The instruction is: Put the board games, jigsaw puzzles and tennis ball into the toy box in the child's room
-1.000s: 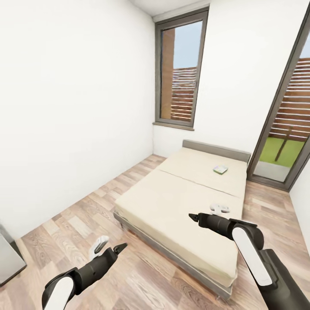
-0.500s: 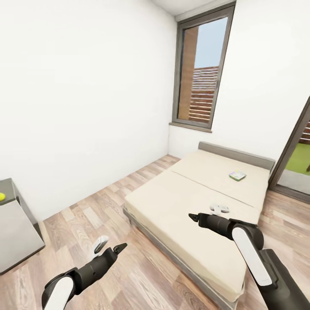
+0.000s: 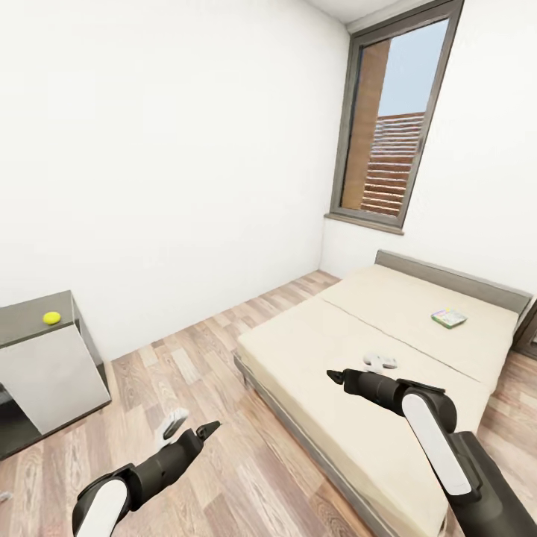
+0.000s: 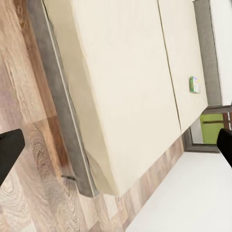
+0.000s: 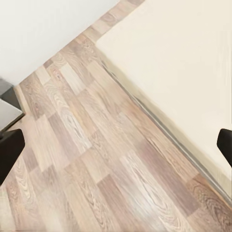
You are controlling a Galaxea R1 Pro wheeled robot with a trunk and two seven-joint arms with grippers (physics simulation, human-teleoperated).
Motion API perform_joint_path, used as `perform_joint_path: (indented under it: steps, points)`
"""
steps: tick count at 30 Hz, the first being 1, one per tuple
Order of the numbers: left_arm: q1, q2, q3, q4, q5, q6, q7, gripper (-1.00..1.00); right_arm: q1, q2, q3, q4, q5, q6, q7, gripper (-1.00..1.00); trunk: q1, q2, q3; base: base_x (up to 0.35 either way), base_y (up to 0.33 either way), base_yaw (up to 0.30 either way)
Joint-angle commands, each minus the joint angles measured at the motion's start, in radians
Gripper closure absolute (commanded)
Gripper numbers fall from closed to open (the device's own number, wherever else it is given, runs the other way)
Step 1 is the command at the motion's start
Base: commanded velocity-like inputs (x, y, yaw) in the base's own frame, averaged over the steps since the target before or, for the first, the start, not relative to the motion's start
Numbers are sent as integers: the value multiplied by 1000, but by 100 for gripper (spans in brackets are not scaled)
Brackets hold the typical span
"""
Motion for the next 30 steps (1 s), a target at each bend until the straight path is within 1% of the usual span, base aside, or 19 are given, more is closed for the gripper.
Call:
perform_joint_path:
  steps: [1, 15, 23, 30]
  points:
    - [-1, -1, 2, -1, 11, 6, 9, -100, -1, -1, 1, -1, -11, 2, -10, -100, 1, -2, -2, 0, -38, 297]
    - [-1, -1, 2, -1, 11, 6, 9, -100, -1, -3, 1, -2, -11, 2, -10, -100, 1, -2, -2, 0, -15, 280]
    - [-1, -1, 1, -1, 10, 6, 14, -100, -1, -4, 1, -3, -11, 2, -10, -100, 1, -2, -2, -15, -50, 98]
    - [-2, -1, 0, -1, 10, 6, 17, -100, 0, -3, 2, -6, -11, 2, -9, -100, 1, -2, -2, -76, -172, 34]
